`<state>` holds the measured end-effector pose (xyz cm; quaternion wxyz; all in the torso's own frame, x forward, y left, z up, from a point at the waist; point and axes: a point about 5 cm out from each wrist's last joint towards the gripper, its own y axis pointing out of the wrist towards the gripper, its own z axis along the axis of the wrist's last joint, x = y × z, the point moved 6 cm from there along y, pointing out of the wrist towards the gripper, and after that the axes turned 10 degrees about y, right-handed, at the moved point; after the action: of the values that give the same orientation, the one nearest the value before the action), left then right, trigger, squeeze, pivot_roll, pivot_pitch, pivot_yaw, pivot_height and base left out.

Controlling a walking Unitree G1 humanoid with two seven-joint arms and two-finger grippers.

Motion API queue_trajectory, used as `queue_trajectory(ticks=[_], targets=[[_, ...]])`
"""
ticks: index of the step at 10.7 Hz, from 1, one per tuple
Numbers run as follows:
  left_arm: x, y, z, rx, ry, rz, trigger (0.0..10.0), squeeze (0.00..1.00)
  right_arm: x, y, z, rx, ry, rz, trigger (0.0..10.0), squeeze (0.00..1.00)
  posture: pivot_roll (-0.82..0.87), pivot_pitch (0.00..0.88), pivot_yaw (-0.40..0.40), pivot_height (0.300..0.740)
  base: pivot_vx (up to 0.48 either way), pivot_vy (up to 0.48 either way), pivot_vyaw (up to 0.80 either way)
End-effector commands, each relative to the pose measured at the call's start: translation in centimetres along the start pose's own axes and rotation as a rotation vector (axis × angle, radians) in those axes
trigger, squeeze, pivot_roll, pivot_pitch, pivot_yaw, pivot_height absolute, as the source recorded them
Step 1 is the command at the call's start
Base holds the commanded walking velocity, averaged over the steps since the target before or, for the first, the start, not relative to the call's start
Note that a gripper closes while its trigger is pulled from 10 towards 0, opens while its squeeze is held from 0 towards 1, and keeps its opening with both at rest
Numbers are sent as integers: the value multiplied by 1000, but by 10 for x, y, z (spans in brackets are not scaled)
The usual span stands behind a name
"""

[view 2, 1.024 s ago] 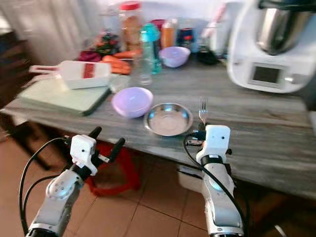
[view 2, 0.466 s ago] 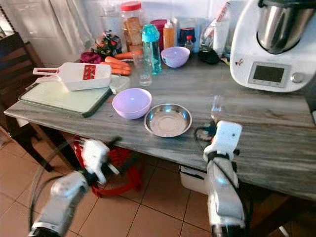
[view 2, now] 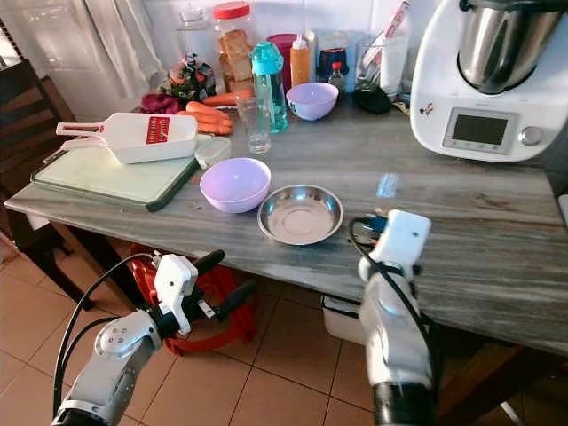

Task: Setting the table

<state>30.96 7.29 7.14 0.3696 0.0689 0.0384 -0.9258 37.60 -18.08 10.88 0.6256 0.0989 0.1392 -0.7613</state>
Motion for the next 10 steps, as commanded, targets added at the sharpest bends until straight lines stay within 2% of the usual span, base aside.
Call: queue_trajectory(ticks=[1,4,6,10], targets=[[1,0,0,-8,6,-19,10000,0,-10,5,-1,-15,16,21,10000,0,36,0,67,740,0,0,0],[8,-1,-1,-11,0,-42,10000,0,-14,17,-14,-100,87,4,10000,0,46,0,62,740,0,0,0],[11,0,-2,-13,4,-59,10000,0,-14,25,-21,-151,92,-32,10000,0,52,0,57,740,0,0,0],[12,0,-2,-15,4,-64,10000,0,-4,29,-35,-211,82,-82,10000,0,56,0,55,740,0,0,0]])
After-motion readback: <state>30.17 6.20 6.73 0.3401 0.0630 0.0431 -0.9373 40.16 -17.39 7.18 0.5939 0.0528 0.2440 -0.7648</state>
